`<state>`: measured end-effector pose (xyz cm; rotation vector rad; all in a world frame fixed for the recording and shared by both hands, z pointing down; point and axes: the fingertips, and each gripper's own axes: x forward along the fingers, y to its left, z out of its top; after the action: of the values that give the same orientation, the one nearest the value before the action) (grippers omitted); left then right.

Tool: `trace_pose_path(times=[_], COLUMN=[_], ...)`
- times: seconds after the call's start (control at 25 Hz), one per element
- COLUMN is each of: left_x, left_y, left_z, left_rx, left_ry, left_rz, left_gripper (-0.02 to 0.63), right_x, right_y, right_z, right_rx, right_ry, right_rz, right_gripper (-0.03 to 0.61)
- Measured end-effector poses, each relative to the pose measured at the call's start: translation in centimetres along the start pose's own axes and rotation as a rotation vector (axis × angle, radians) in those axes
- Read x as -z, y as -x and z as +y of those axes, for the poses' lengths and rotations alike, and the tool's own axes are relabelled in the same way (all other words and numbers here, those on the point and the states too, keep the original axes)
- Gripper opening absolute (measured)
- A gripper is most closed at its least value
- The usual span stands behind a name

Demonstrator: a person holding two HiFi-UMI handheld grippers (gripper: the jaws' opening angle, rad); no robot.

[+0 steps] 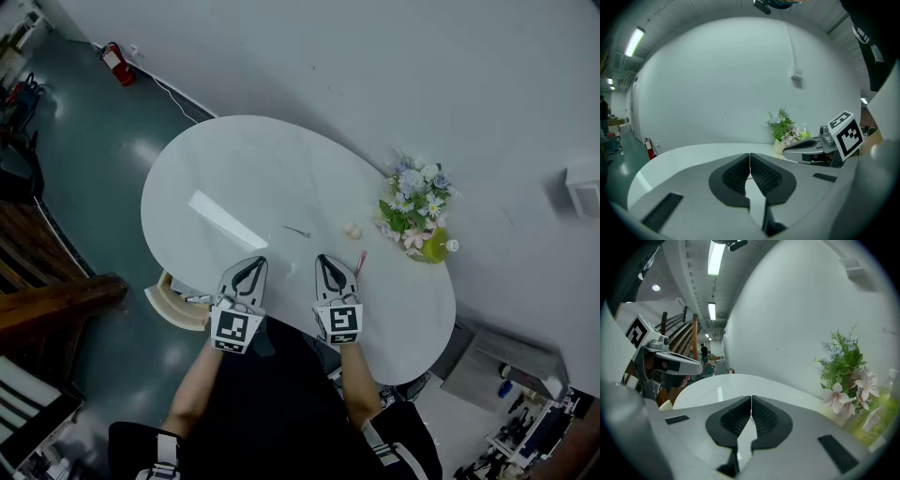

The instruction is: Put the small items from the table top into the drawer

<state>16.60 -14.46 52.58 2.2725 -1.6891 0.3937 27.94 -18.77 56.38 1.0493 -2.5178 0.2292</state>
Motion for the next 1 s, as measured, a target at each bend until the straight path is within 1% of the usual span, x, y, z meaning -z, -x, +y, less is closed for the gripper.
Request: trace_pose_path(times=[0.32,0.56,0.6,0.68,0.8,1.0], left_x=[0.8,1.8,1.9,2.0,2.1,2.5], left_y=[-1.3,-1.2,-1.2,-1.1,-1.0,-0.8], left_z=[0.6,1.2,1.3,1.5,1.7,2.2], left_rx=[-0.063,-0.112,-0.118,-0.128,-0.139,-0.157], left_ry=[0.034,0.057,0.059,0.062,0.063,0.07], left_rz=[0.02,0.043,0.045,0.048,0.055,0.063], left_gripper=[0.02,0.02,0.02,0.02,0.02,0.02], right_x=[1.7,3.7,4.1,5.0,6.2,7.8], right_y=[-3.3,-6.1,-6.5,-7.4,-8.6,-10.0], right_z=[-0.7,-0.7,-0.7,-0.7,-0.8,-1.0], right_rx=[-0.109,-0.19,-0.203,-0.228,-0.247,-0.25], right_ry=[0.024,0.088,0.094,0.1,0.114,0.145], right_rz=[0.052,0.109,0.122,0.149,0.187,0.242], right_gripper=[0.032,0.035,0.05,0.135,0.143,0.149])
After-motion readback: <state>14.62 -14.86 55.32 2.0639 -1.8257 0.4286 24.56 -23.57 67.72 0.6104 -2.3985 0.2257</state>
